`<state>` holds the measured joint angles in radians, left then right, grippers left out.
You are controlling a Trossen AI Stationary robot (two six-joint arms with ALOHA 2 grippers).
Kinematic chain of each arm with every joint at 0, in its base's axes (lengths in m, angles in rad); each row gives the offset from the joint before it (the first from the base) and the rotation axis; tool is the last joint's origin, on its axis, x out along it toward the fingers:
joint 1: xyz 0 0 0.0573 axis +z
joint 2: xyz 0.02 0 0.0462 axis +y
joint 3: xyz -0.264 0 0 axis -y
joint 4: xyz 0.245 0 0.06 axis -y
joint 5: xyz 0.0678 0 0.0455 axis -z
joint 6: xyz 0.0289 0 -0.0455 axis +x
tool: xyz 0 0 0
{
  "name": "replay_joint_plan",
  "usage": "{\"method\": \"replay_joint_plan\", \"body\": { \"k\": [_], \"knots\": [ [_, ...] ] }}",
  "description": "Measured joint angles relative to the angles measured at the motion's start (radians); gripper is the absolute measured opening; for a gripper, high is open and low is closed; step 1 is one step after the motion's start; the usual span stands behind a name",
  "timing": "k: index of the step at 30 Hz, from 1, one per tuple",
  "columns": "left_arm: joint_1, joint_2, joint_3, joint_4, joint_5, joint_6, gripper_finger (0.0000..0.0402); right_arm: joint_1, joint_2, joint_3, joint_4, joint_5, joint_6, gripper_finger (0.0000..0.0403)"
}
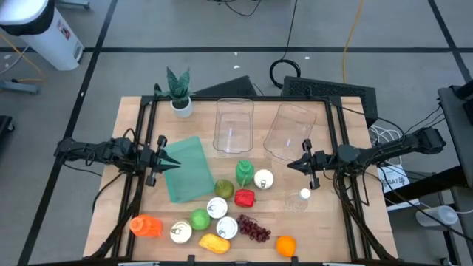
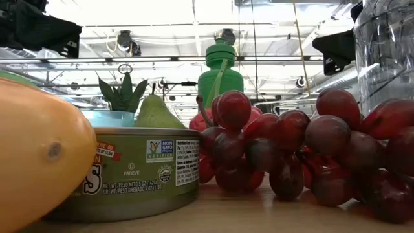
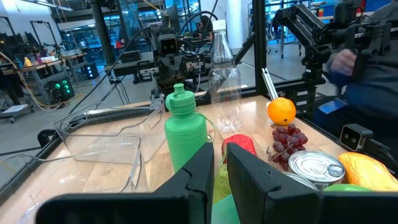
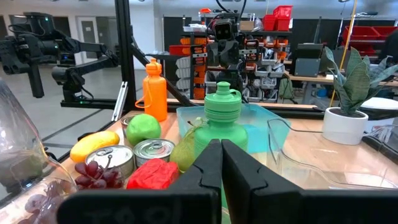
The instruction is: Pick & Place Food Item
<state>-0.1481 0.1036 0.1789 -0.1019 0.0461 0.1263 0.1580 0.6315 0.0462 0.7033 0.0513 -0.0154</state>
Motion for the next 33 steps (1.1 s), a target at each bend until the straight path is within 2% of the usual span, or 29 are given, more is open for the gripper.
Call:
{"method": "replay_joint_plan", "body": {
  "k": [33],
  "knots": [
    [0.000,0.000,0.000,0.009,0.000,0.003,0.0051,0.000,0.000,0.000,0.009,0.000,0.006,0.0000]
  ]
}}
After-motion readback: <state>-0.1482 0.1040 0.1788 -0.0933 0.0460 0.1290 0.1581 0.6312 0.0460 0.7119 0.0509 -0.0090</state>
